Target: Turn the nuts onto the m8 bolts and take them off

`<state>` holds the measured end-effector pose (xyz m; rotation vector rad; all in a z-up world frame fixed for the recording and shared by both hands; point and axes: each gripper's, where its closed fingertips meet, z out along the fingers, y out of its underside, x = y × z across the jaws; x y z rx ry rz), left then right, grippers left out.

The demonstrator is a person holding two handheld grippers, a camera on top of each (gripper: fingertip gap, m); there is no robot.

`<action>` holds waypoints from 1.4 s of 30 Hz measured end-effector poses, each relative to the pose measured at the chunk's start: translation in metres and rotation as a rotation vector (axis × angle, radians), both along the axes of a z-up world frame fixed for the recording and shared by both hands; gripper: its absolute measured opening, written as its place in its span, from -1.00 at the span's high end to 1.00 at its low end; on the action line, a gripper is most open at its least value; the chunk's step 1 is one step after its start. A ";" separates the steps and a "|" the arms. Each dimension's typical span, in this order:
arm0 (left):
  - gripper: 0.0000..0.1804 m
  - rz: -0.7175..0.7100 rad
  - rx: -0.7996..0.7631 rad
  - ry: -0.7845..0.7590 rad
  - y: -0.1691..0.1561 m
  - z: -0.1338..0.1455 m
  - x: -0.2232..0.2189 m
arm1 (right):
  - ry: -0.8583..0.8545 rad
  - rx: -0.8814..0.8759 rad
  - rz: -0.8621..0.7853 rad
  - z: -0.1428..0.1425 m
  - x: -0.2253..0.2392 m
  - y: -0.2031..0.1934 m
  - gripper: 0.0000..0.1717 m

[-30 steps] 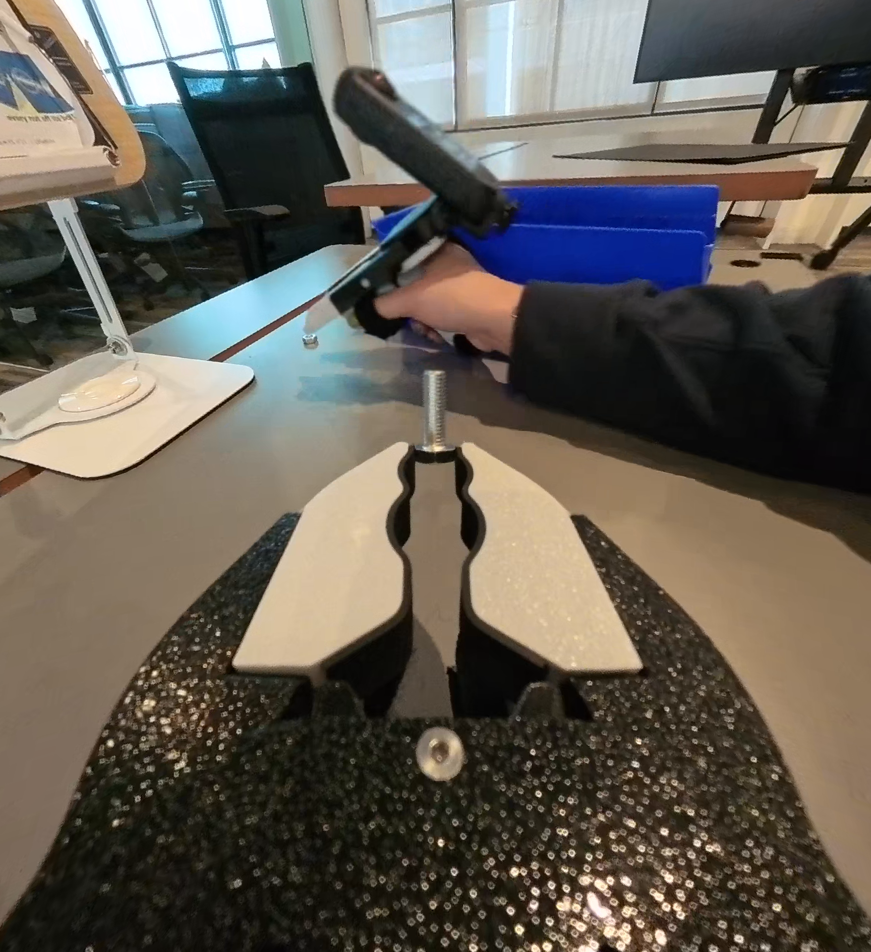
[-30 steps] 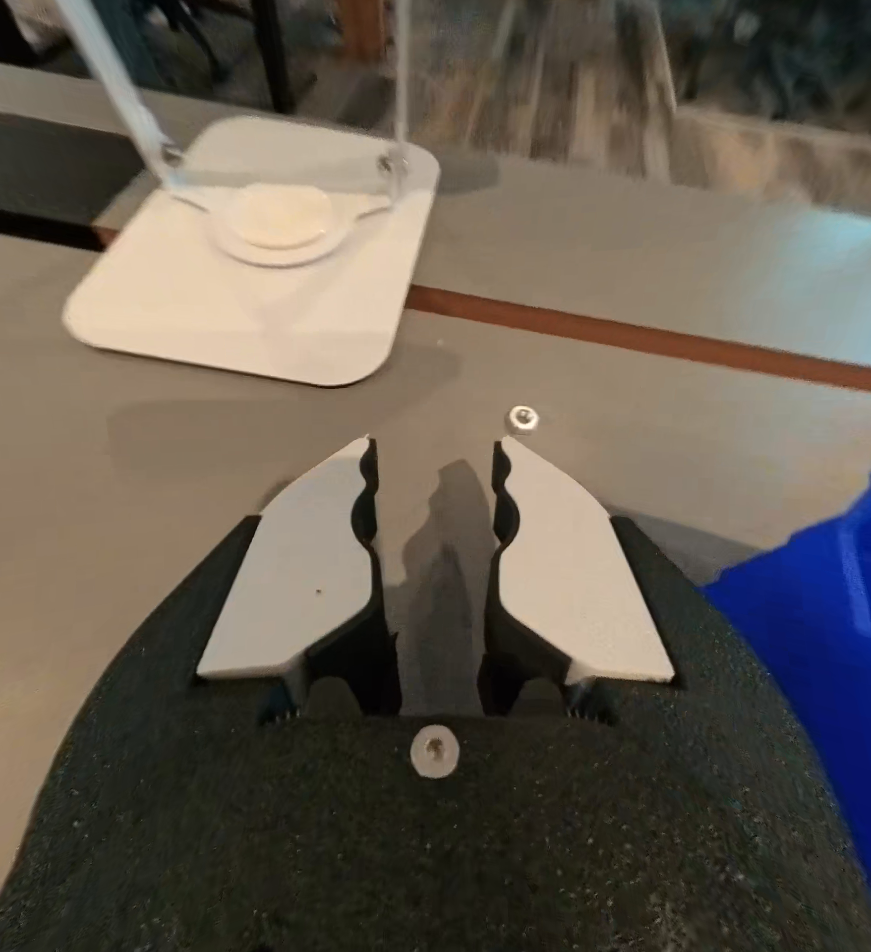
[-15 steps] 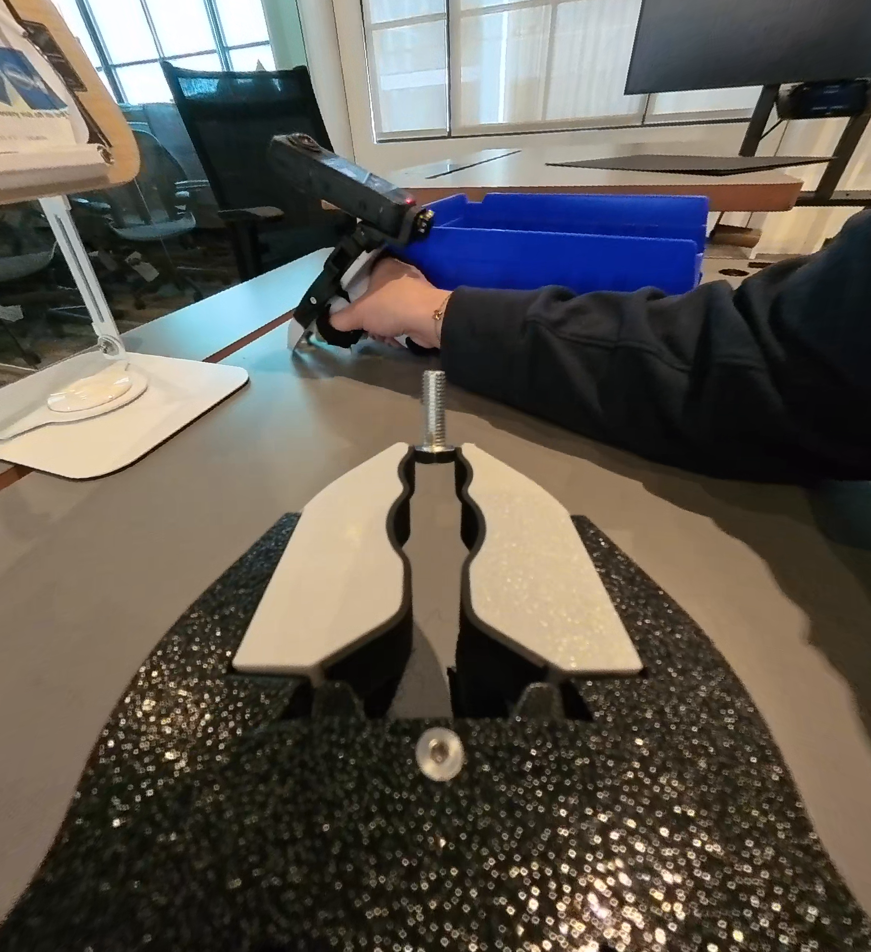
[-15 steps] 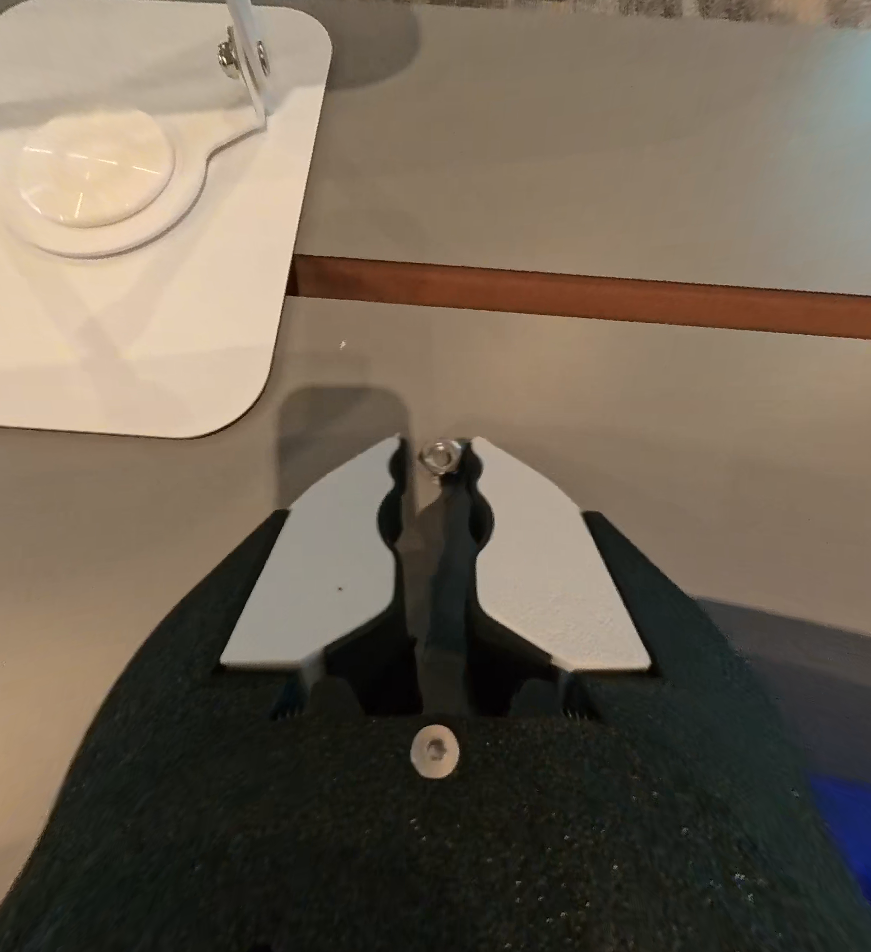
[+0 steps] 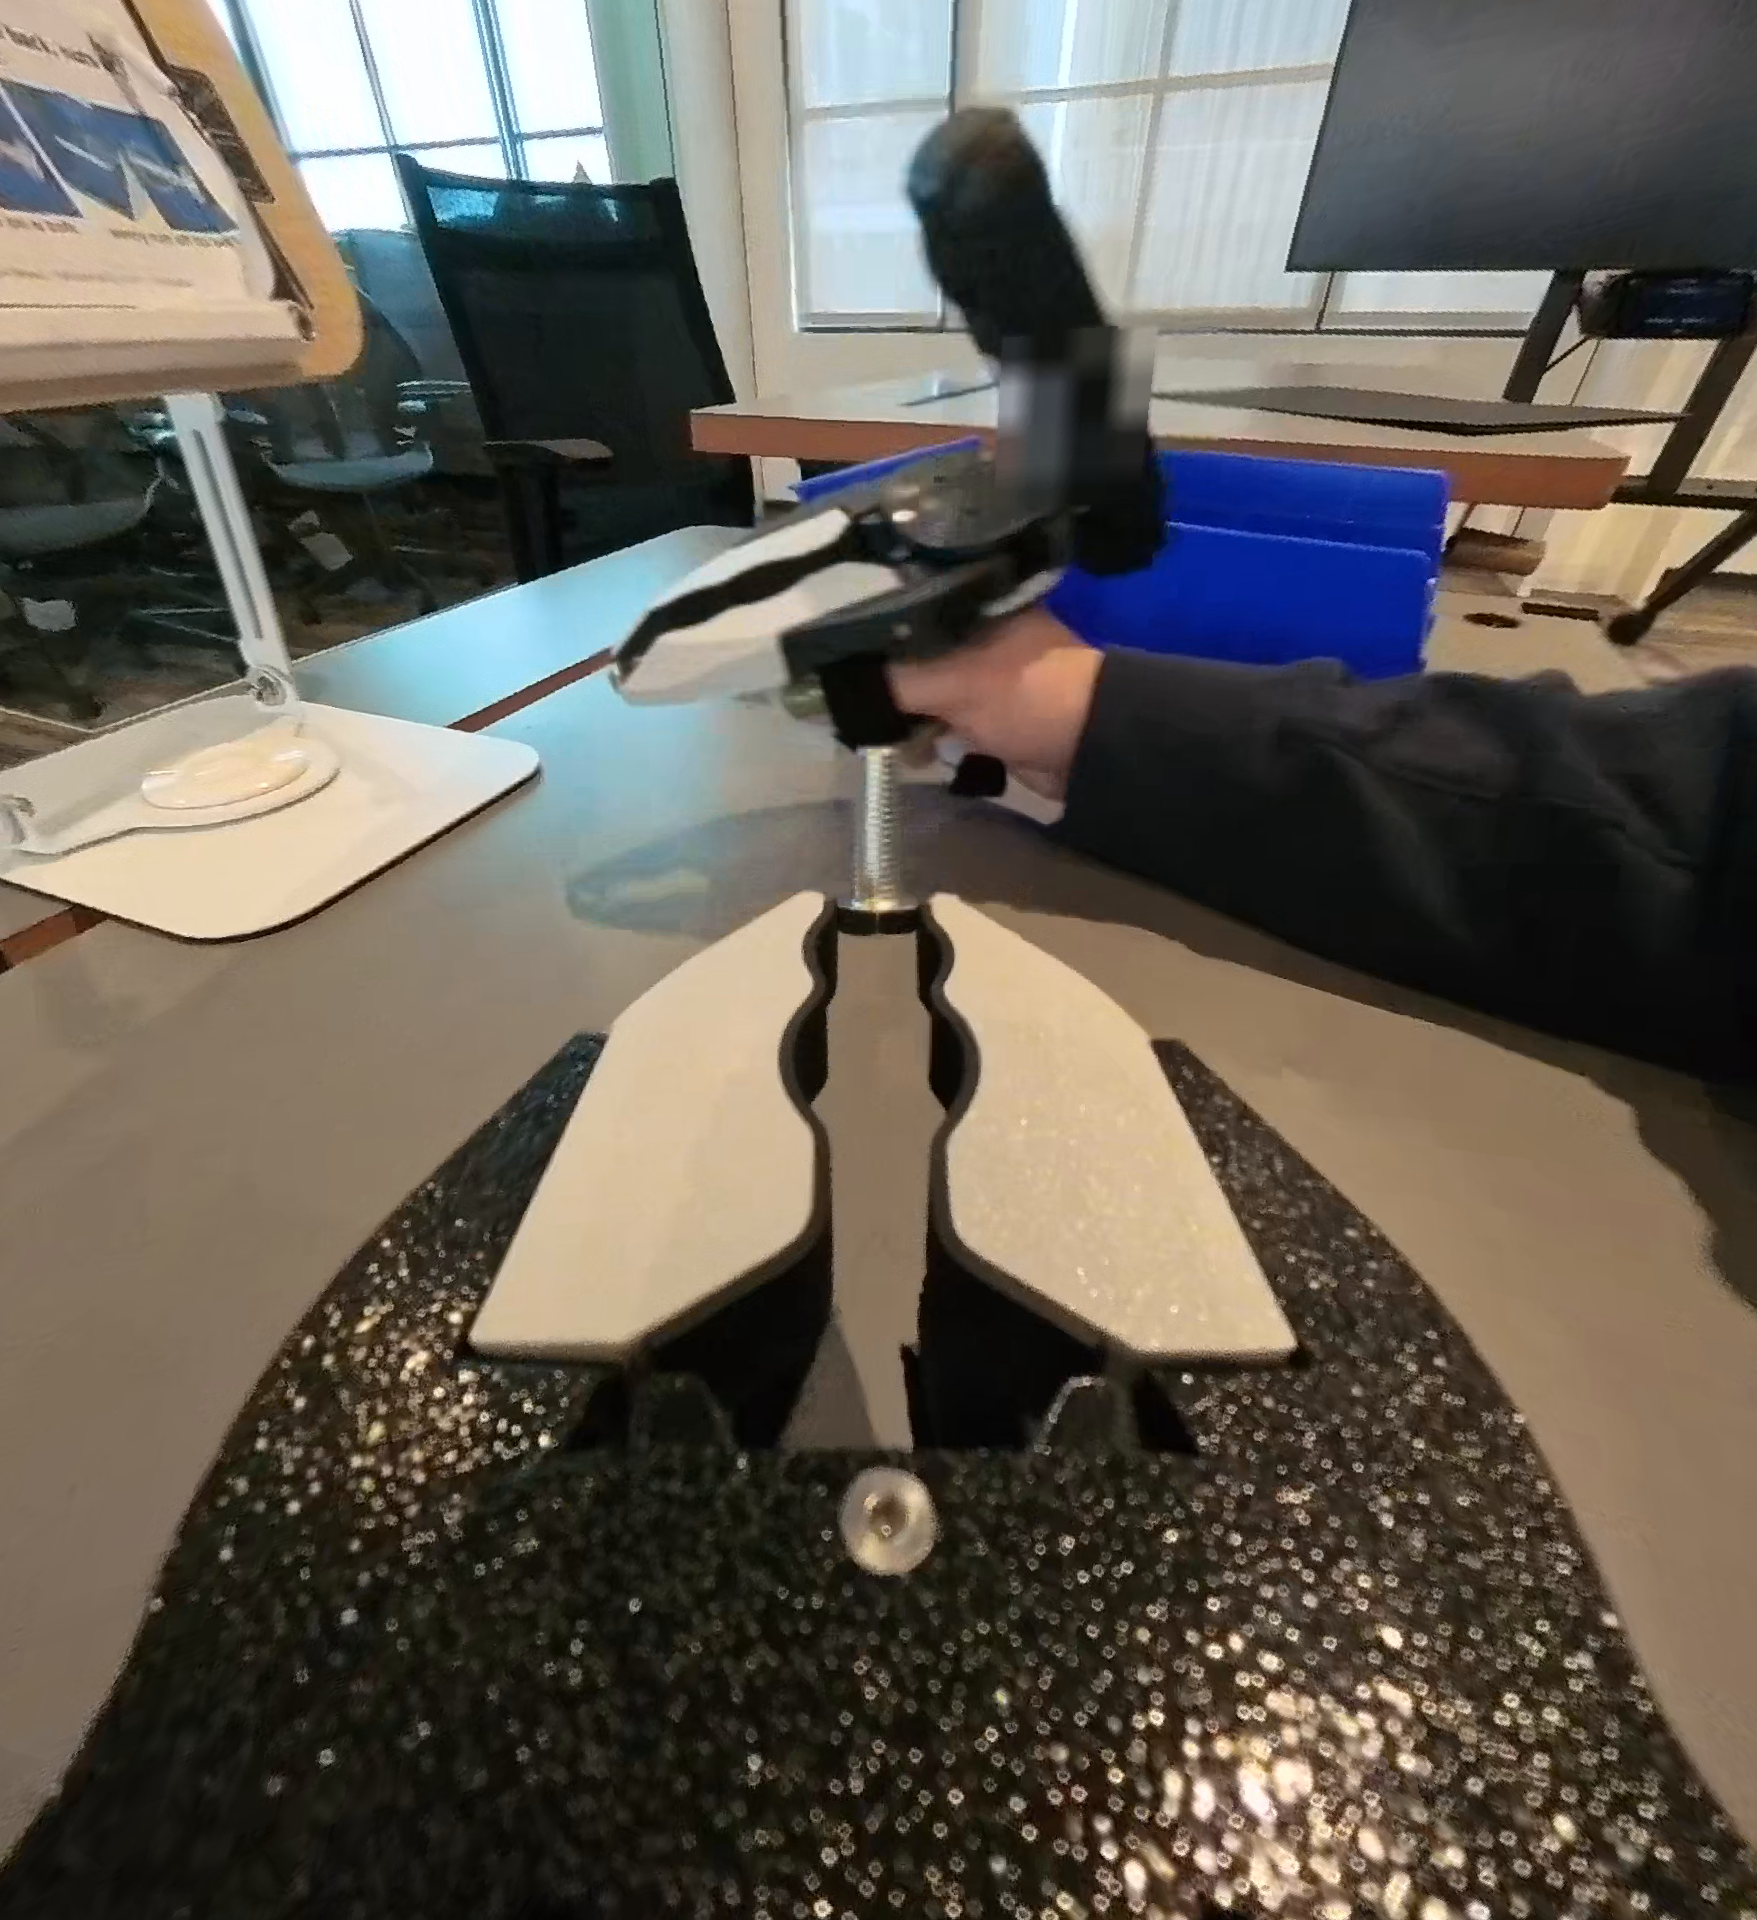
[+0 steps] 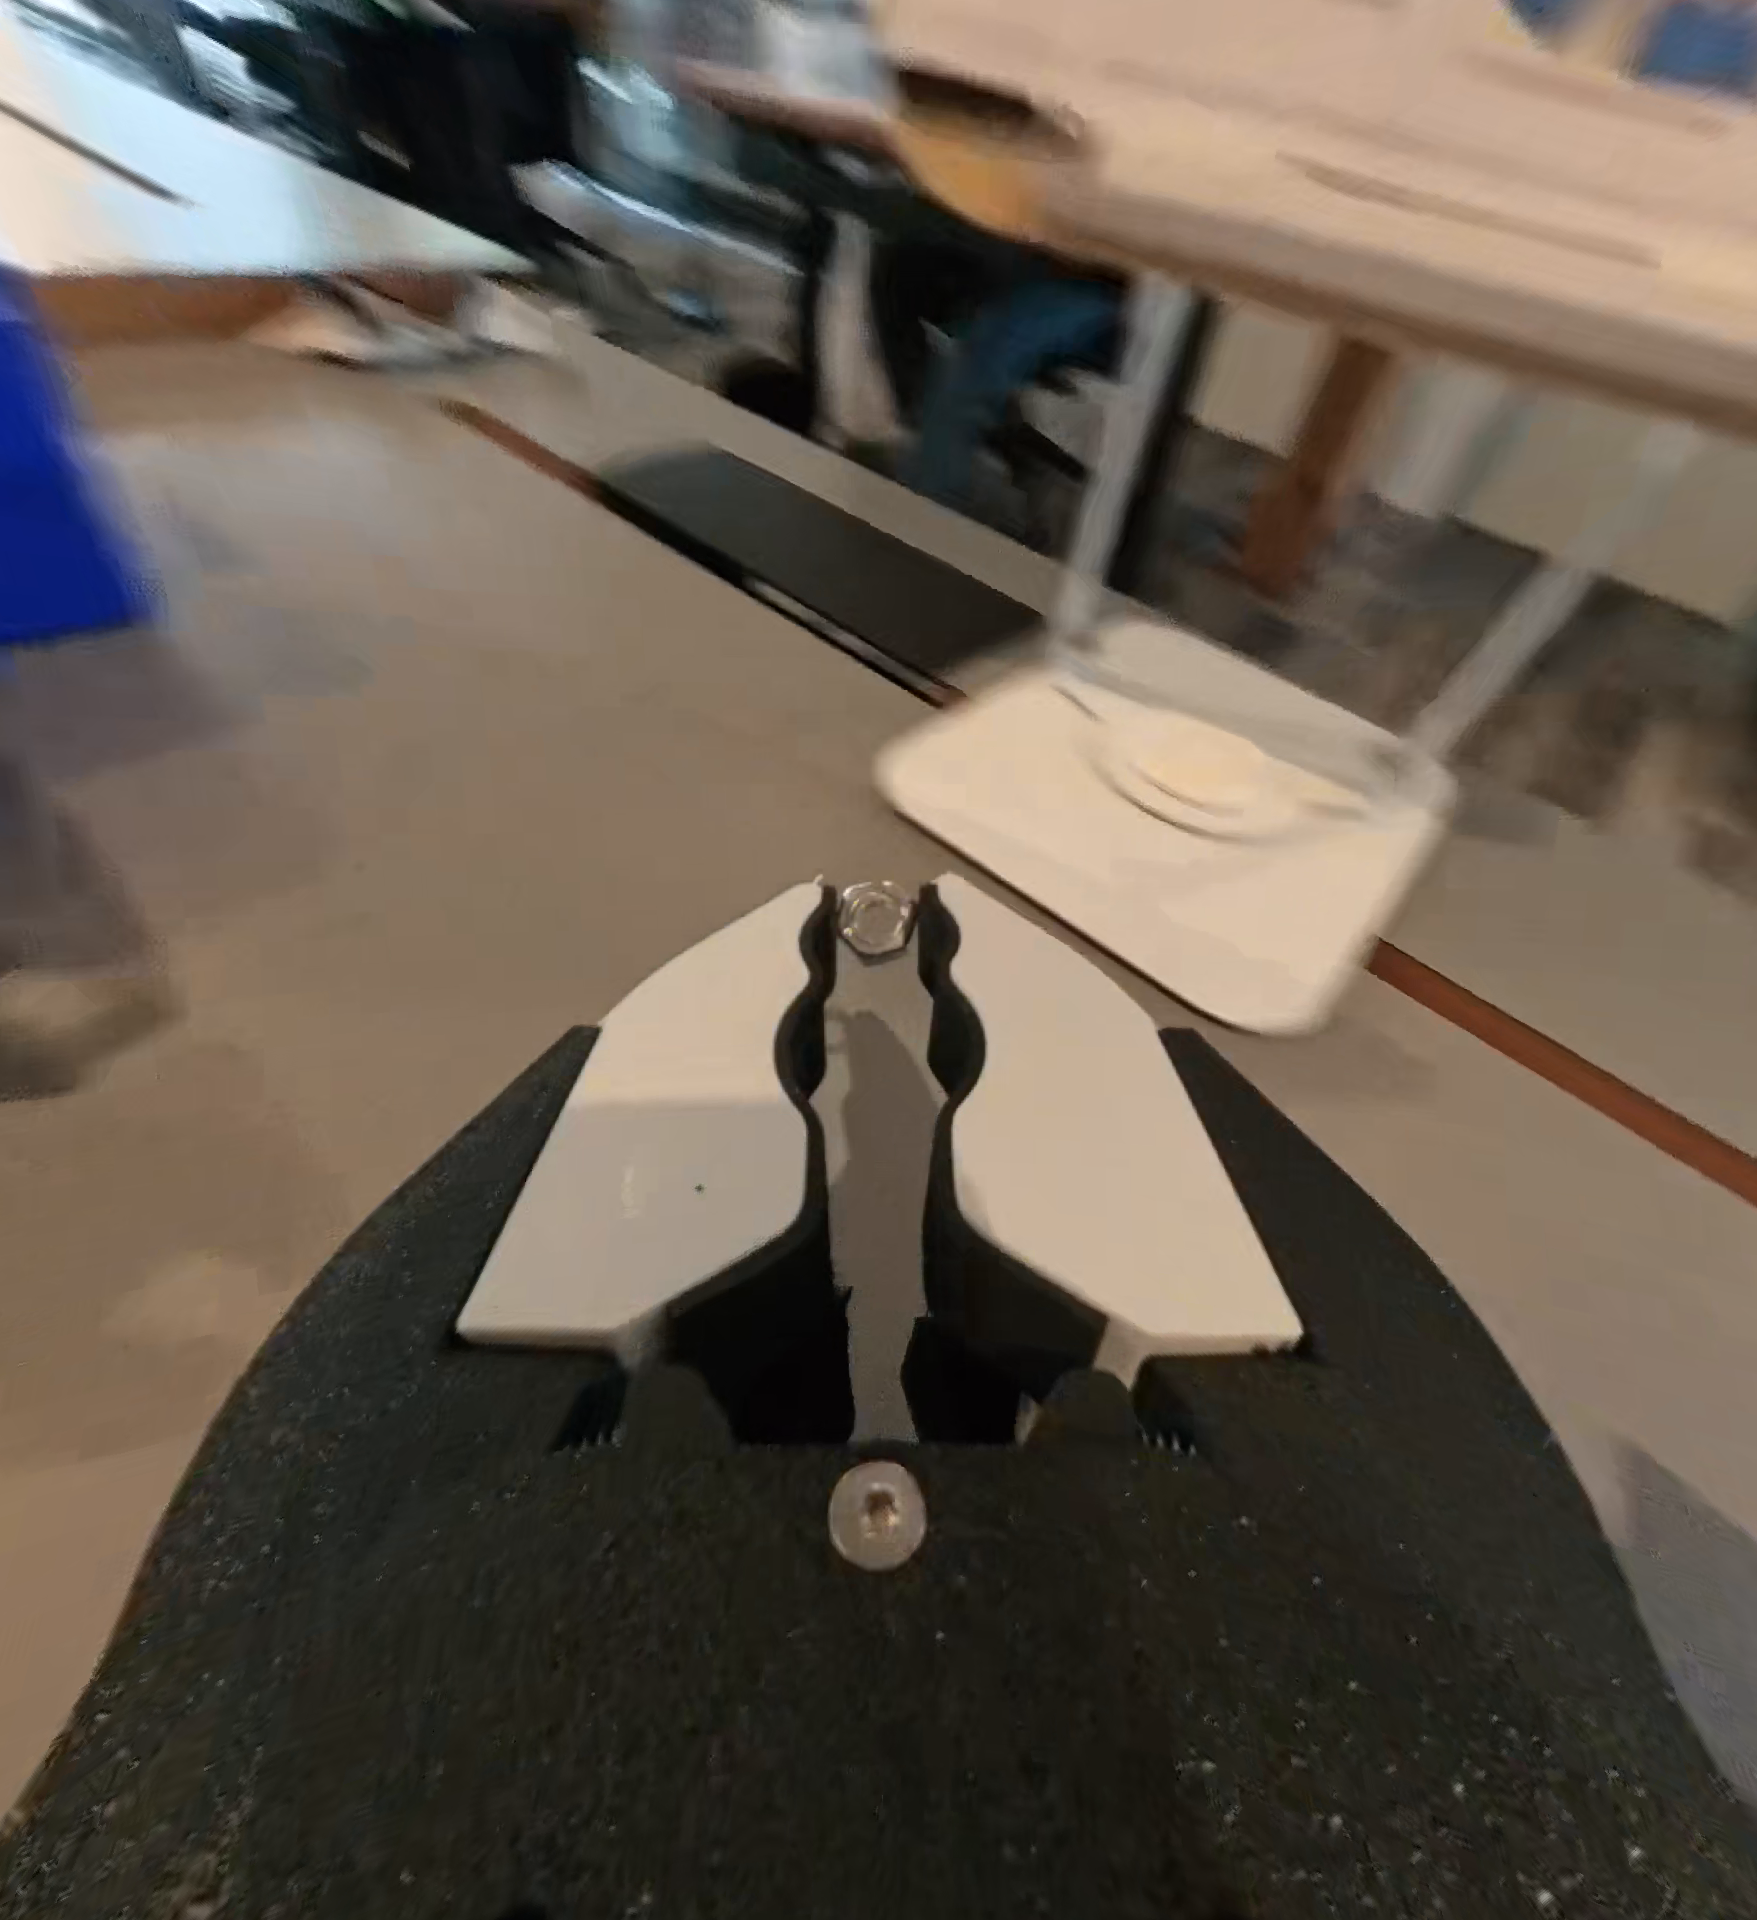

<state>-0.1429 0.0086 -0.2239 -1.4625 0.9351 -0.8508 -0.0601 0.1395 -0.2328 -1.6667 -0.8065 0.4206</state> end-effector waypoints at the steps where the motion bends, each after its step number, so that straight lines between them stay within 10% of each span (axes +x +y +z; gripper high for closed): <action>1: 0.85 -0.011 -0.009 -0.009 -0.001 0.001 0.000 | 0.038 0.026 0.113 0.008 -0.016 -0.022 0.83; 9: 0.85 -0.204 -0.079 -0.056 -0.017 0.003 0.004 | 0.384 -0.090 0.753 0.055 -0.061 -0.145 0.83; 23: 0.85 -0.368 -0.086 0.004 -0.039 -0.003 0.013 | 0.213 -0.218 0.891 0.035 -0.076 -0.170 0.83; 42: 0.85 0.017 0.050 0.142 -0.003 -0.008 -0.001 | 0.195 -0.448 0.290 0.026 -0.086 -0.130 0.83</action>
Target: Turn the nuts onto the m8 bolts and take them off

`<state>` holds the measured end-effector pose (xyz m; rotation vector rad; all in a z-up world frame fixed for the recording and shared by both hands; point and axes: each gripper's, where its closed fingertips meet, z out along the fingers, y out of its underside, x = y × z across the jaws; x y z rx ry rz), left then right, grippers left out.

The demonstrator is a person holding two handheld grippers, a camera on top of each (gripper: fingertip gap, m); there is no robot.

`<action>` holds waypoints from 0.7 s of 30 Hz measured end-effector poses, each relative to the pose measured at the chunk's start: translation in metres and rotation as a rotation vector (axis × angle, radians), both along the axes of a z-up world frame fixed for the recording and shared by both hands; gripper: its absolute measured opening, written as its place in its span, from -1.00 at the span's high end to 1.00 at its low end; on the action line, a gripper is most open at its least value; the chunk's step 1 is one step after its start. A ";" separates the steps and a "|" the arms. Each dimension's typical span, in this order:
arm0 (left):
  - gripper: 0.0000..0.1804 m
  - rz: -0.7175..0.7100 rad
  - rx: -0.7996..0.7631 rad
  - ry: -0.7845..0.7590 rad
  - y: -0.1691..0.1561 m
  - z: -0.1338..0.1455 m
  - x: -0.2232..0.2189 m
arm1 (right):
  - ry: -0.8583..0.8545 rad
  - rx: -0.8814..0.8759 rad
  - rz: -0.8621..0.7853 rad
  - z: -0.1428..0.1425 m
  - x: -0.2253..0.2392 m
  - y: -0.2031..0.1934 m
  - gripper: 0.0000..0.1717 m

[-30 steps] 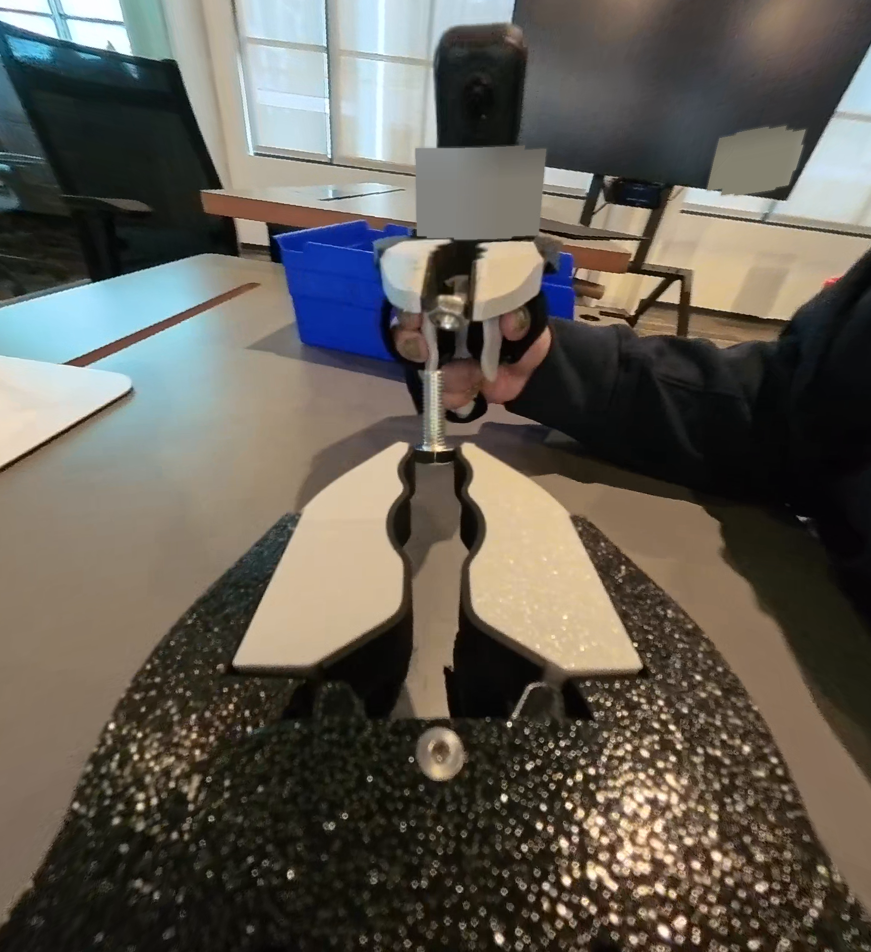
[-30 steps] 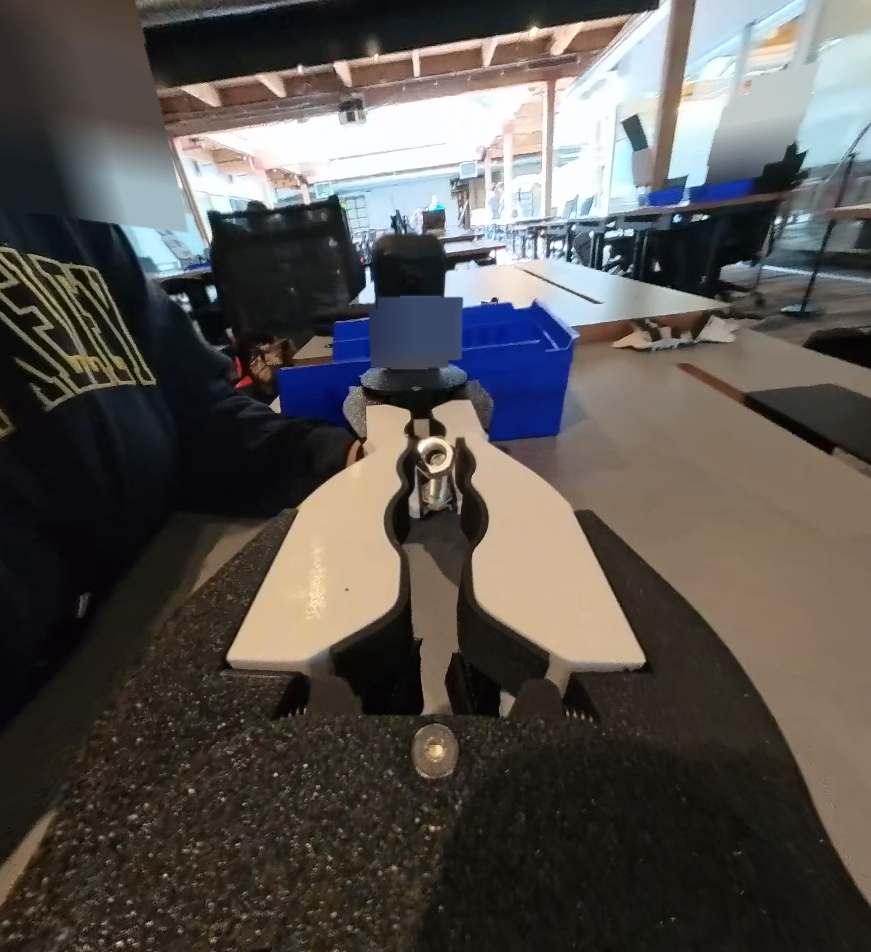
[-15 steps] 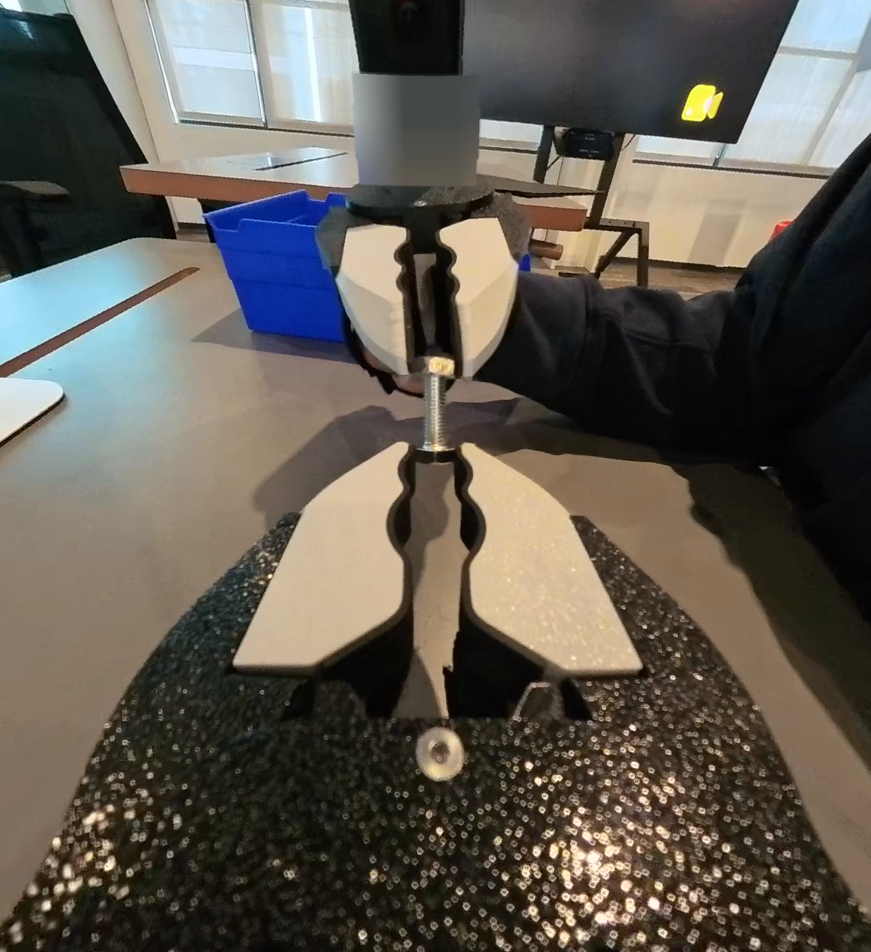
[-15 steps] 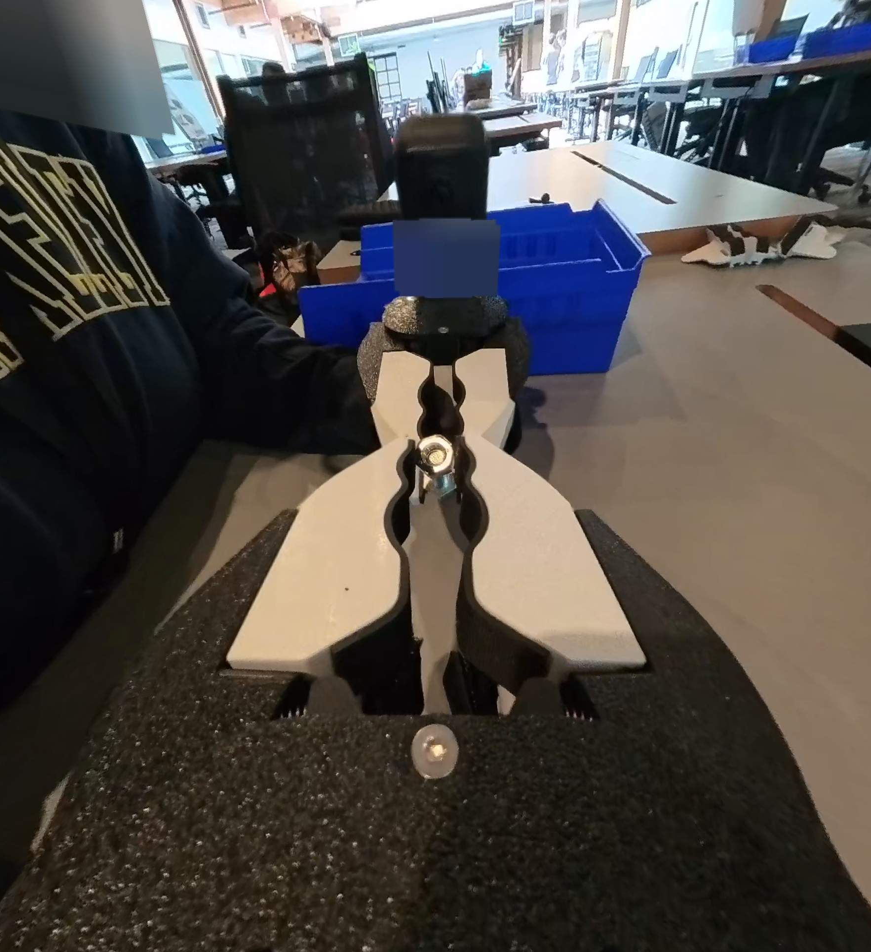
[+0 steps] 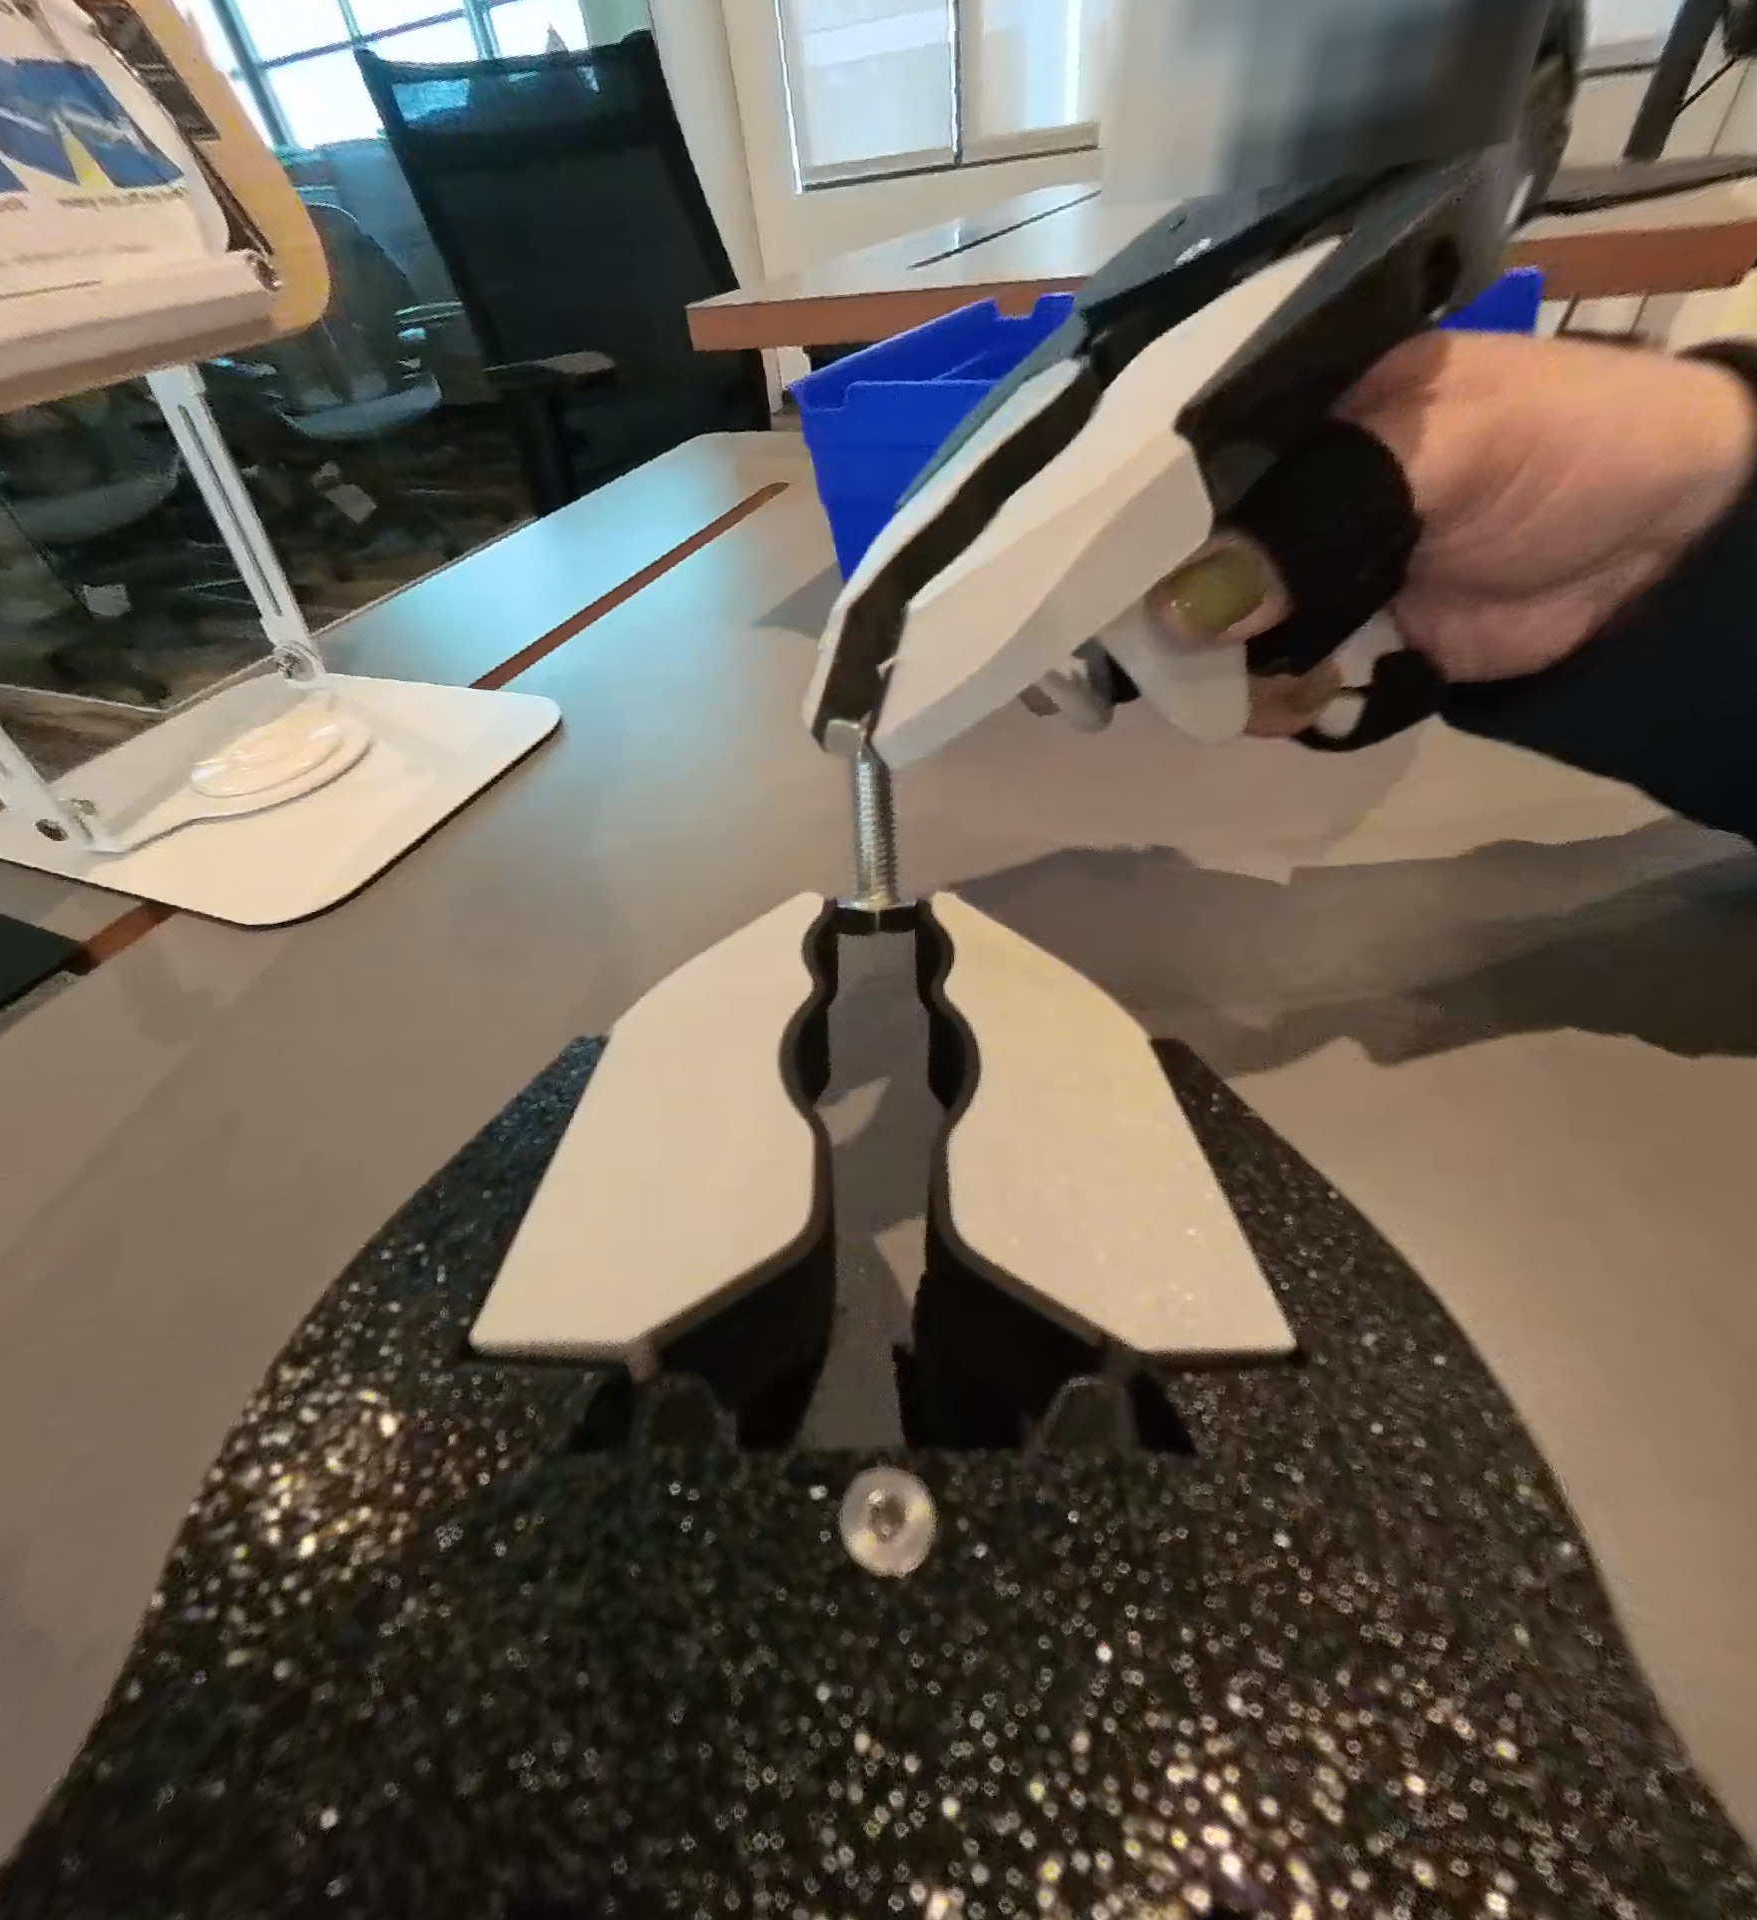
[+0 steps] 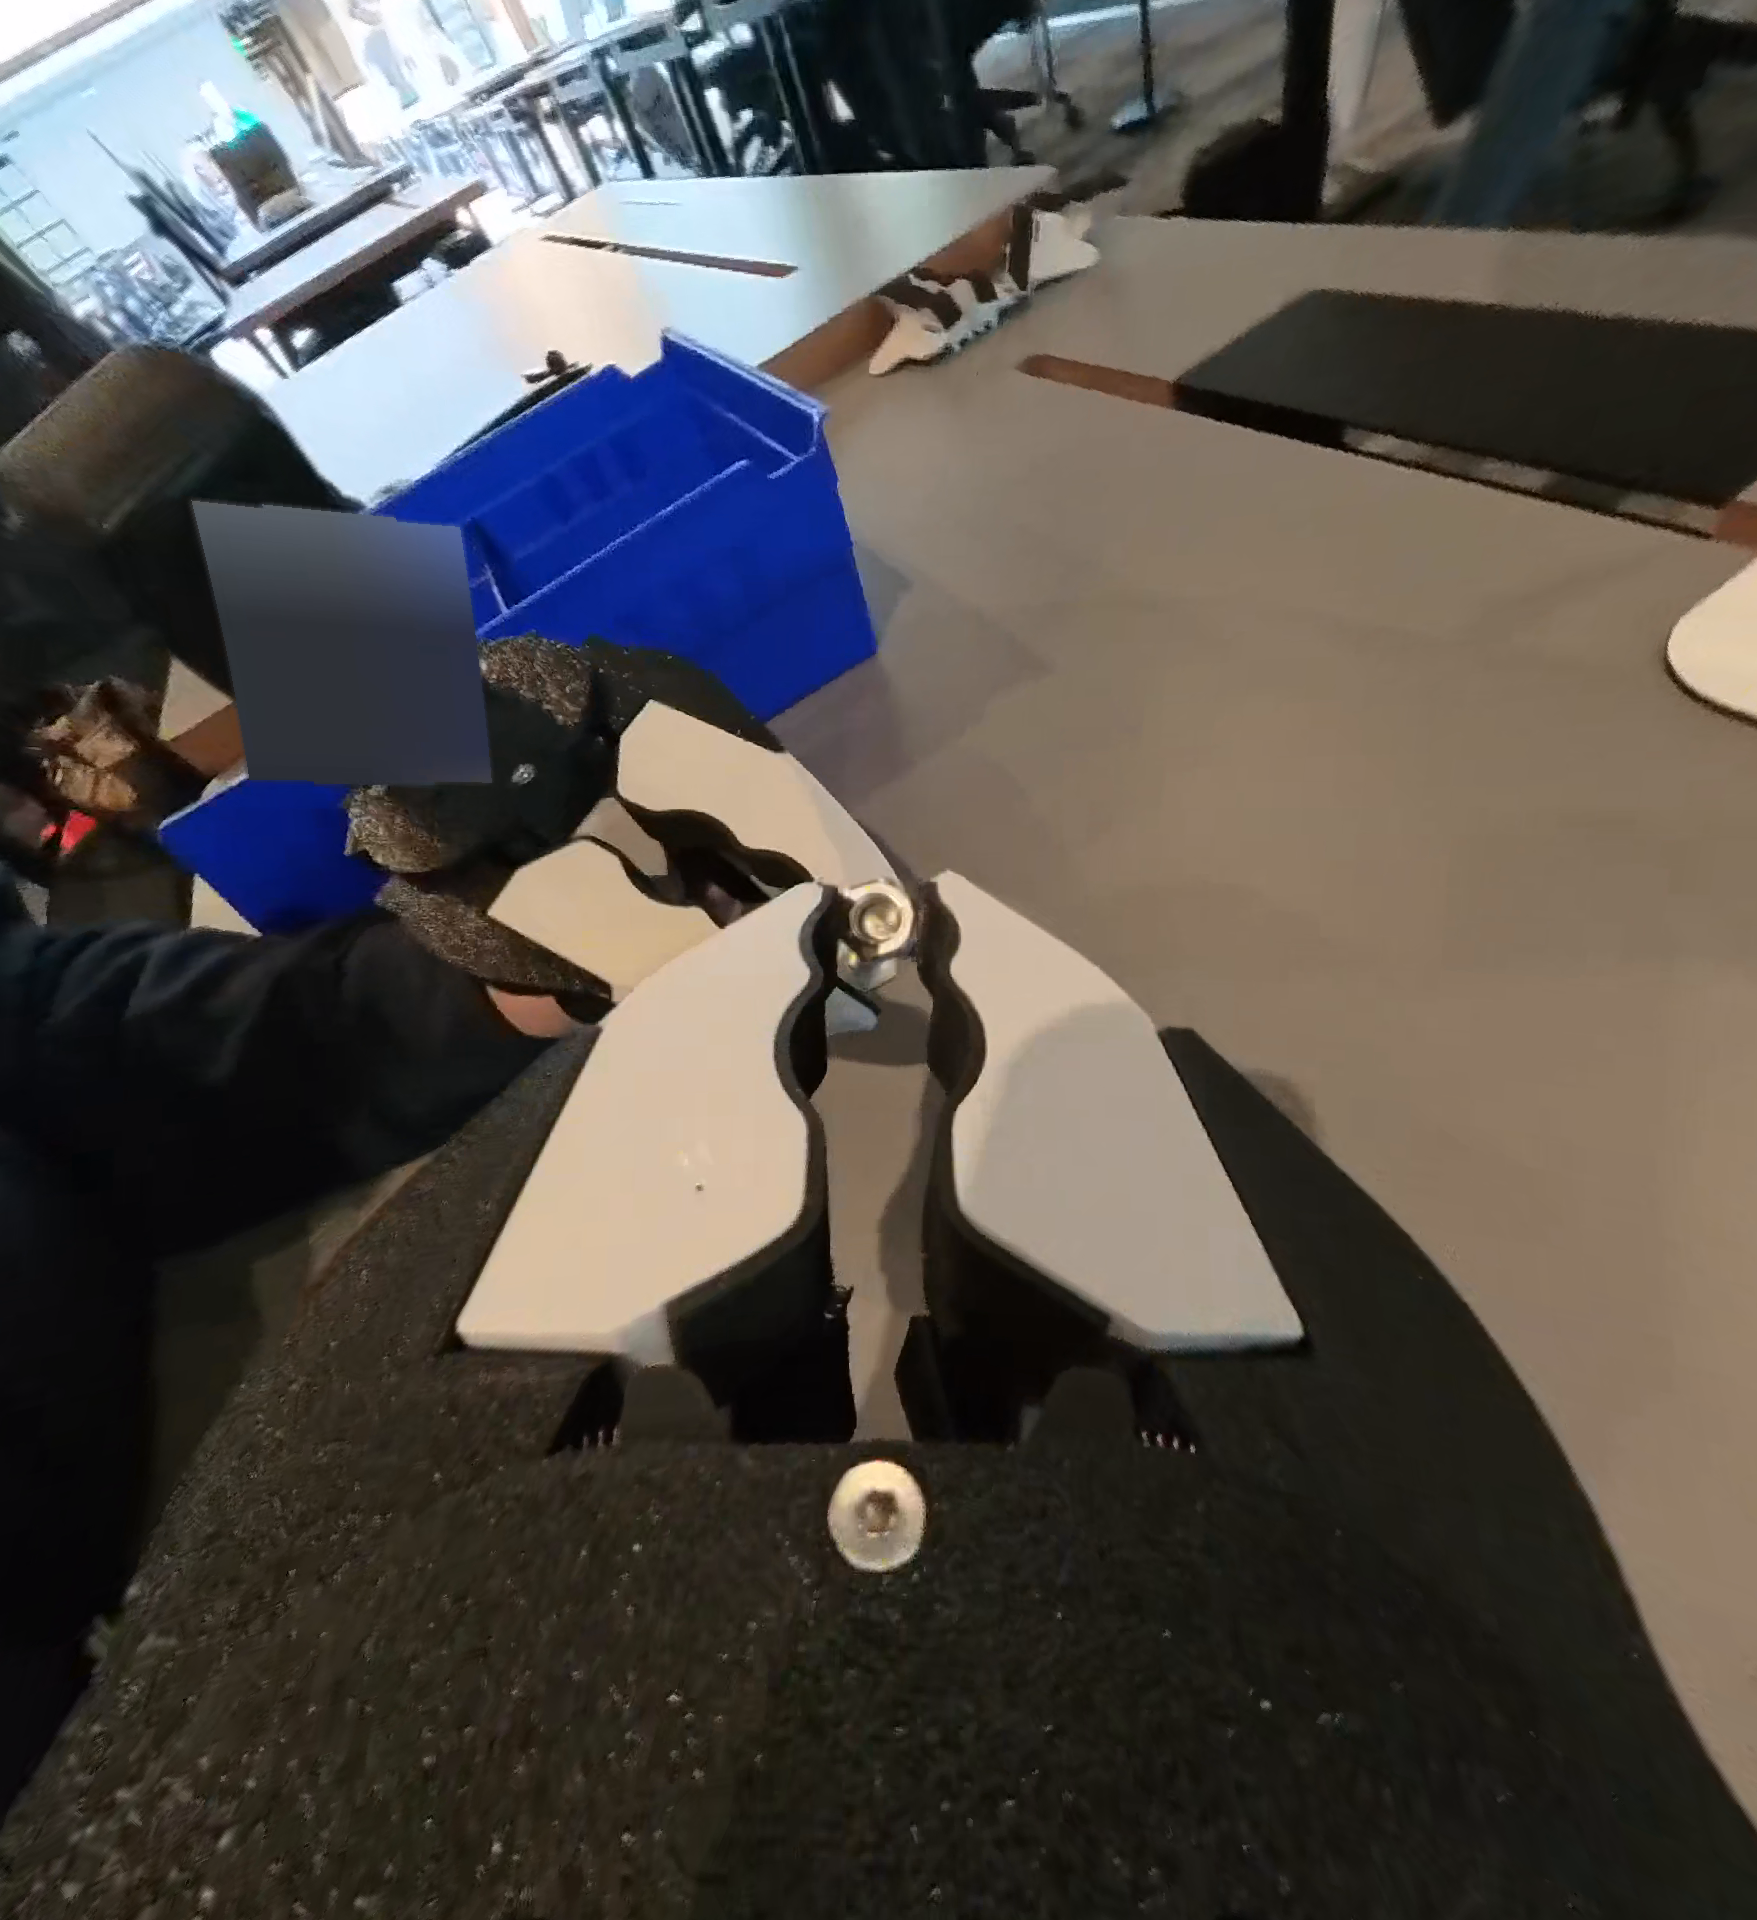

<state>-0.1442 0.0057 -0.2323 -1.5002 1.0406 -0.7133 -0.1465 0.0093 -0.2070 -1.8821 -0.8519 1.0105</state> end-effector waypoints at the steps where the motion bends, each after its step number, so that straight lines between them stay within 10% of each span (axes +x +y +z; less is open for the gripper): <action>1: 0.85 -0.008 0.006 0.009 -0.001 -0.001 0.000 | -0.015 -0.009 -0.003 -0.001 0.001 -0.001 0.83; 13: 0.85 -0.517 -0.049 0.012 -0.064 -0.005 0.019 | 0.062 0.130 0.612 -0.003 0.017 -0.069 0.83; 21: 0.85 -0.317 -0.062 -0.077 -0.040 0.008 0.017 | 0.228 0.071 0.368 0.013 0.010 -0.039 0.83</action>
